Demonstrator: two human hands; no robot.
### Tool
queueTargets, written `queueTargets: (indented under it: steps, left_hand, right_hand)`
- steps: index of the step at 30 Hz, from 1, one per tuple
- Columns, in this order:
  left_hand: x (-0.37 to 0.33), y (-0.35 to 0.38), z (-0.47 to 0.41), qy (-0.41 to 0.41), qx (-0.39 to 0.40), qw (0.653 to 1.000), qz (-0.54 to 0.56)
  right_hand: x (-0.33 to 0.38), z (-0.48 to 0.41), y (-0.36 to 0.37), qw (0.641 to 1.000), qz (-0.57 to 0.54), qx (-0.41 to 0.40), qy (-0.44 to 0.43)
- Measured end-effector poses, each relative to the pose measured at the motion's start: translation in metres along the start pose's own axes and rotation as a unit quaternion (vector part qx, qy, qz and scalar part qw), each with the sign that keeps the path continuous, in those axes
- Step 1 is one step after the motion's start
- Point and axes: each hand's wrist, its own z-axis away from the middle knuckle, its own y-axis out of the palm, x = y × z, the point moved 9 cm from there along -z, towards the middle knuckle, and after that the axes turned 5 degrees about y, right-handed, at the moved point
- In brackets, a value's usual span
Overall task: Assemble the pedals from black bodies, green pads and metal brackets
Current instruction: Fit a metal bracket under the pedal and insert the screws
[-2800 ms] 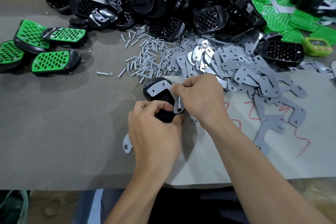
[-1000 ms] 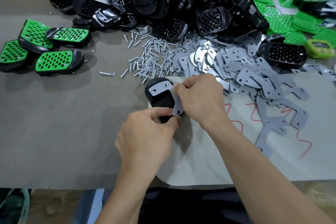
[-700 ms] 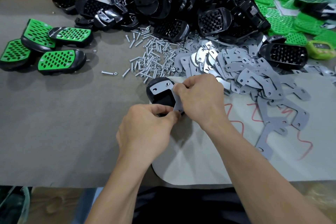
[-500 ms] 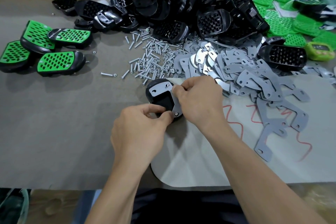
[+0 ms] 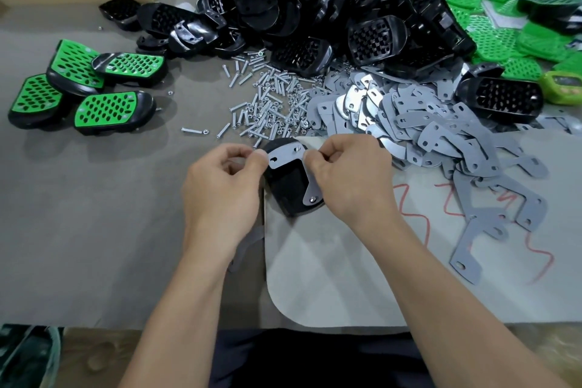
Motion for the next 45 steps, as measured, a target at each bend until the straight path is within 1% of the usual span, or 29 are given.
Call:
queueTargets:
  steps: [1, 3, 9, 13, 15, 18, 22, 24, 26, 28, 31, 33, 35, 37, 41, 43, 45]
  left_hand:
    - [0.001, 0.007, -0.003, -0.01, 0.026, 0.999, 0.023]
    - [0.005, 0.013, -0.008, -0.021, 0.049, 0.998, 0.039]
    - [0.008, 0.016, -0.014, -0.021, 0.065, 0.997, 0.038]
    - [0.013, 0.018, -0.012, -0.029, 0.085, 0.992, 0.088]
    - [0.014, 0.018, -0.013, -0.029, 0.095, 0.991, 0.092]
    - [0.014, 0.02, -0.014, -0.024, 0.109, 0.992, 0.059]
    - [0.015, 0.019, -0.02, -0.008, 0.125, 0.992, 0.002]
    - [0.014, 0.016, -0.023, 0.006, 0.127, 0.992, -0.021]
    - [0.007, 0.018, -0.023, 0.027, 0.135, 0.99, -0.032]
    - [-0.003, 0.028, -0.016, 0.044, 0.156, 0.986, -0.034]
    - [-0.012, 0.045, -0.008, 0.063, 0.178, 0.98, -0.062]
    - [-0.021, 0.052, -0.005, 0.096, 0.179, 0.97, -0.13]
    - [-0.035, 0.053, -0.001, 0.139, 0.16, 0.951, -0.224]
    - [-0.043, 0.054, 0.002, 0.155, 0.151, 0.941, -0.26]
    - [-0.04, 0.06, -0.008, 0.119, 0.179, 0.936, -0.278]
    - [-0.041, 0.065, -0.011, 0.117, 0.204, 0.932, -0.277]
    - [-0.042, 0.069, -0.01, 0.119, 0.221, 0.931, -0.264]
  right_hand:
    - [0.0, 0.001, 0.001, 1.0, 0.001, 0.002, -0.001]
    - [0.0, 0.002, 0.002, 1.0, 0.004, 0.009, -0.002]
    - [0.001, -0.002, 0.007, 0.999, 0.009, 0.042, -0.006]
    - [0.004, -0.002, 0.009, 0.998, 0.035, 0.058, -0.008]
    - [0.004, -0.005, 0.008, 0.997, 0.051, 0.062, -0.004]
    - [0.007, -0.011, 0.005, 0.995, 0.061, 0.073, 0.003]
    - [0.021, -0.008, 0.016, 0.986, 0.091, 0.134, -0.035]
    - [0.023, -0.004, 0.018, 0.985, 0.096, 0.139, -0.033]
    - [0.017, 0.0, 0.012, 0.99, 0.082, 0.114, -0.01]
    - [0.004, 0.005, -0.003, 0.995, 0.074, 0.063, 0.02]
    - [-0.013, 0.015, -0.025, 0.997, 0.066, -0.007, 0.035]
    - [-0.02, 0.018, -0.035, 0.998, 0.045, -0.028, 0.04]
    - [-0.023, 0.018, -0.039, 0.998, 0.047, -0.037, 0.035]
    - [-0.024, 0.017, -0.041, 0.998, 0.049, -0.026, 0.029]
    - [-0.022, 0.011, -0.04, 0.995, 0.098, 0.008, 0.0]
    - [-0.025, 0.005, -0.039, 0.995, 0.094, 0.029, 0.019]
    - [-0.028, 0.003, -0.039, 0.996, 0.063, 0.048, 0.041]
